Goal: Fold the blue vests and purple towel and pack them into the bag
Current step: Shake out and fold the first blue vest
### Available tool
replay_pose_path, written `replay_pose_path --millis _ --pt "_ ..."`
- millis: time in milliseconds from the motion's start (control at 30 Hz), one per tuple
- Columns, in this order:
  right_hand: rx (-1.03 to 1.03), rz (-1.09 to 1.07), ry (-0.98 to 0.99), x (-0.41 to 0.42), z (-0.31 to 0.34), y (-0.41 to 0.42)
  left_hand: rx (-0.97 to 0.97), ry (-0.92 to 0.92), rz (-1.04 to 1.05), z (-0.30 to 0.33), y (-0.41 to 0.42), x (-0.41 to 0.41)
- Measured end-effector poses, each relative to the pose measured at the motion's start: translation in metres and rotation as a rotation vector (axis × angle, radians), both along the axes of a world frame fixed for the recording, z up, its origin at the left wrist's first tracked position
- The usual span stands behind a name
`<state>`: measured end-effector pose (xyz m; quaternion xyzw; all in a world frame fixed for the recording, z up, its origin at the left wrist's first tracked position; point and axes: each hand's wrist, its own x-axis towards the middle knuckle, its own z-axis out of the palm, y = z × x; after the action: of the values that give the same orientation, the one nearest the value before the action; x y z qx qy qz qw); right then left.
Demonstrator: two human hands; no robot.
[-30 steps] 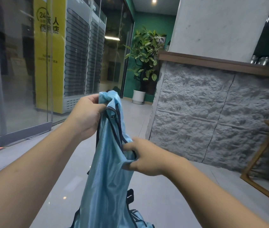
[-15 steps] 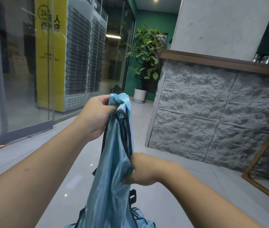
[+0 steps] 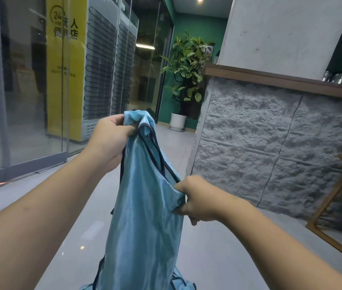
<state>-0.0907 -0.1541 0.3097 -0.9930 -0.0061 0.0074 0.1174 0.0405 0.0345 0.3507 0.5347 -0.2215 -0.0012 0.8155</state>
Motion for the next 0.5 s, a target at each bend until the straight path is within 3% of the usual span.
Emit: replay_pose_path --millis 233,500 --pt "-0.198 -0.003 0.032 -0.003 0.001 -0.005 0.071 -0.103 0.037 -0.003 -0.006 0.007" --pt "-0.011 0.029 -0.245 -0.002 0.012 -0.035 0.068 -0.076 0.079 -0.004 -0.004 0.018"
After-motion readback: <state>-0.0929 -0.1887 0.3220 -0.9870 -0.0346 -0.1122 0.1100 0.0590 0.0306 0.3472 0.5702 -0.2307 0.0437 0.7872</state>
